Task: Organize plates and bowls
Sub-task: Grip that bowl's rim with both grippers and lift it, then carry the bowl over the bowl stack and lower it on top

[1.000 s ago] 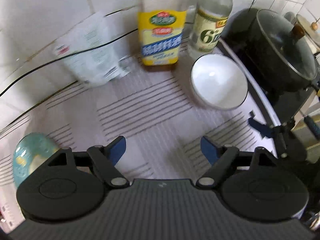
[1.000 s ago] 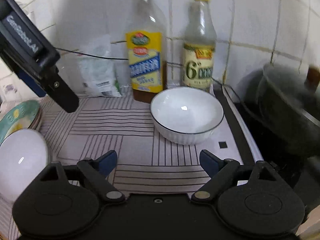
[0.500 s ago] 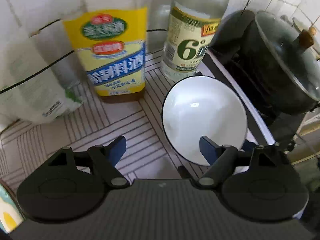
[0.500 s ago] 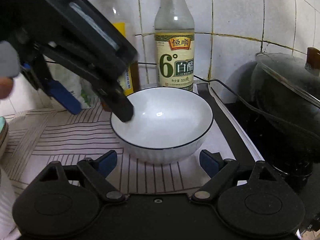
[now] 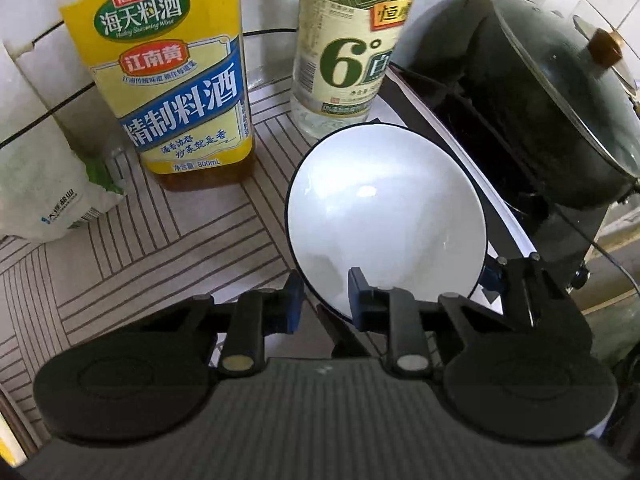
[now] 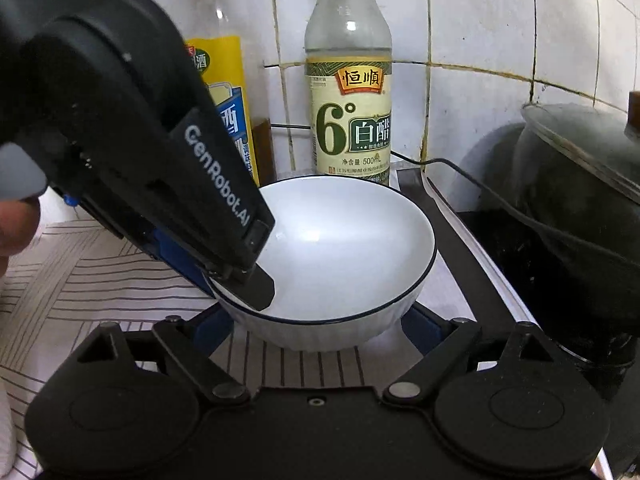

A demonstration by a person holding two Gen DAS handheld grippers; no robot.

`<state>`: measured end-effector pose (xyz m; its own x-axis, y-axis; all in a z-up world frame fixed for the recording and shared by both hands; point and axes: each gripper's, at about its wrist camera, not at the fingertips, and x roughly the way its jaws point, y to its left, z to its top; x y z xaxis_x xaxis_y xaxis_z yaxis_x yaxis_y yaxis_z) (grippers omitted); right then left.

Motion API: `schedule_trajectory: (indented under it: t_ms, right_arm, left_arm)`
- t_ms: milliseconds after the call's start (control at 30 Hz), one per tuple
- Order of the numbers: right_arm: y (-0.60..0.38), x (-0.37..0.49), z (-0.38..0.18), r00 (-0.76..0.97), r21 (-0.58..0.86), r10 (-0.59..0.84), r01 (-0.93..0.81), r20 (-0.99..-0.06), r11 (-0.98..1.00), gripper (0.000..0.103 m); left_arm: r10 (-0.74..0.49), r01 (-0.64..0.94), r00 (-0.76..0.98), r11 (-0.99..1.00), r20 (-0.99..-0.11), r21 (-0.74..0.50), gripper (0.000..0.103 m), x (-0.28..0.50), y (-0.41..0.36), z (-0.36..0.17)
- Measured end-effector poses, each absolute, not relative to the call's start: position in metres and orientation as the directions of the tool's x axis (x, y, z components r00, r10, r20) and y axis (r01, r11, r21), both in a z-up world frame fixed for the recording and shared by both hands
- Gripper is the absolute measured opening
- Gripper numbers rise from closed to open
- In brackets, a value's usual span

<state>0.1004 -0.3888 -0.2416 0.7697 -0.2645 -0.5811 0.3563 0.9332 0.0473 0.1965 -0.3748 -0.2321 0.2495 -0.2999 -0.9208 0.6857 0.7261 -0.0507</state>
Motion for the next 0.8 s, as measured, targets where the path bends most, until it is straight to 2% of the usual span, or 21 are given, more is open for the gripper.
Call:
schedule_trajectory:
  t_ms: [300,800]
  right_arm:
    - [-0.374,0.089,-0.238,0.782,0.063,-0.254,0.350,-0.569,0.935,0.094]
    - [-0.314,0.062,-0.185,0.848,0.020,-0.209,0.249,-0.487,0.968,0.094]
  left_arm:
    - [-0.285,0.685,0.247,0.727,-0.926,-0.042,0.021,0.181,-0.350,-0.217]
    - [-0.280,0.646,0.316,0.763,-0.906,-0.010,0.022,0.144,-0.288,-0.145]
